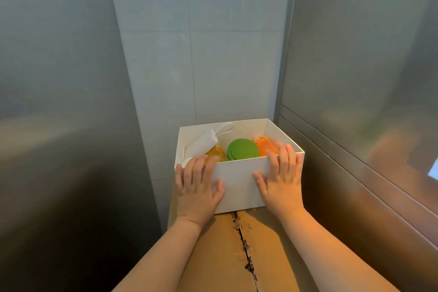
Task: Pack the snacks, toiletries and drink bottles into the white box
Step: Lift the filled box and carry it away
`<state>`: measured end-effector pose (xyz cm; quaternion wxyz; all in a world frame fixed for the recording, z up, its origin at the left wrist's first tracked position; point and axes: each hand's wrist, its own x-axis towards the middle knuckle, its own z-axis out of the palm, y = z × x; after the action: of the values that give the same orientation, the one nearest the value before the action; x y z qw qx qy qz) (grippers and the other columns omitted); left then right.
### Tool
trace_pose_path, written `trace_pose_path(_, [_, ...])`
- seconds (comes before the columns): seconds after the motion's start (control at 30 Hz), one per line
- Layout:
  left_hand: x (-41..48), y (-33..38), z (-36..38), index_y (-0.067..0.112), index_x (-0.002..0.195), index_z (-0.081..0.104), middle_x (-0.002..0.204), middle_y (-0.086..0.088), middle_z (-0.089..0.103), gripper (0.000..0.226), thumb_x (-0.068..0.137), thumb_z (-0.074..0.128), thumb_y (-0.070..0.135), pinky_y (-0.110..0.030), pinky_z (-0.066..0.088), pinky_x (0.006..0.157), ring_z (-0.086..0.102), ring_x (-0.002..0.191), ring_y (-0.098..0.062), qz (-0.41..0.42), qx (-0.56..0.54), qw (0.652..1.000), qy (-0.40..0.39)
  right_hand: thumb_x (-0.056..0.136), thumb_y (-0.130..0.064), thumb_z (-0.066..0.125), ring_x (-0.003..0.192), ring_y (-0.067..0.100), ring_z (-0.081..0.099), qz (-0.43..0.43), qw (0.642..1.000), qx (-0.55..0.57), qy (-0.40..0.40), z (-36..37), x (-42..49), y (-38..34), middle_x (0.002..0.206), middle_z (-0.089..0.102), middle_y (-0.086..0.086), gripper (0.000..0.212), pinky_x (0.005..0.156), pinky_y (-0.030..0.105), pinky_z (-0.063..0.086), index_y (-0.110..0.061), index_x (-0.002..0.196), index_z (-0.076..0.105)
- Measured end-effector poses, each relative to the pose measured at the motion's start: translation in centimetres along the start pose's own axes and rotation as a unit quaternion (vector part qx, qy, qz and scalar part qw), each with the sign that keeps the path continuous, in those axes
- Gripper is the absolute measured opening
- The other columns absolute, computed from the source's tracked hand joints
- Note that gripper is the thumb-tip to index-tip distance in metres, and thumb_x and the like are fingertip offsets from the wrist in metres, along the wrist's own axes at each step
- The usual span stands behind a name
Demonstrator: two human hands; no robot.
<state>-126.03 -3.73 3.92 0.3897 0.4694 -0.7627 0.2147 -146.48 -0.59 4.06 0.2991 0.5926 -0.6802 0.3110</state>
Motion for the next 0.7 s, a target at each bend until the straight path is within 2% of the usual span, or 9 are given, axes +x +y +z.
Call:
trace_pose_path(0.5, [3.4, -3.0, 4.7, 0.018, 0.125, 0.040, 0.123, -0.006, 0.039, 0.050, 0.081, 0.042, 0.041, -0.050, 0.014, 0.110, 0.036, 0.120, -0.027, -0.022, 0.041, 0.999, 0.019, 0.093, -0.052, 0.037, 0.141, 0.035, 0.019, -0.032, 0.999, 0.042, 0.001, 6.4, 4.7, -0.5, 0.147, 0.026, 0.015, 0.056, 0.117, 0.051, 0.004, -0.014, 0.134, 0.034])
trace_pose_path(0.7, [5.0, -4.6, 6.9, 0.017, 0.124, 0.040, 0.123, -0.007, 0.039, 0.050, 0.080, 0.042, 0.041, -0.053, 0.015, 0.109, 0.037, 0.119, -0.029, -0.026, 0.048, 0.998, 0.024, 0.094, -0.052, 0.029, 0.139, 0.035, 0.020, -0.033, 0.998, 0.046, 0.000, 8.4, 6.2, -1.3, 0.146, 0.026, 0.015, 0.056, 0.117, 0.050, 0.003, -0.013, 0.134, 0.033])
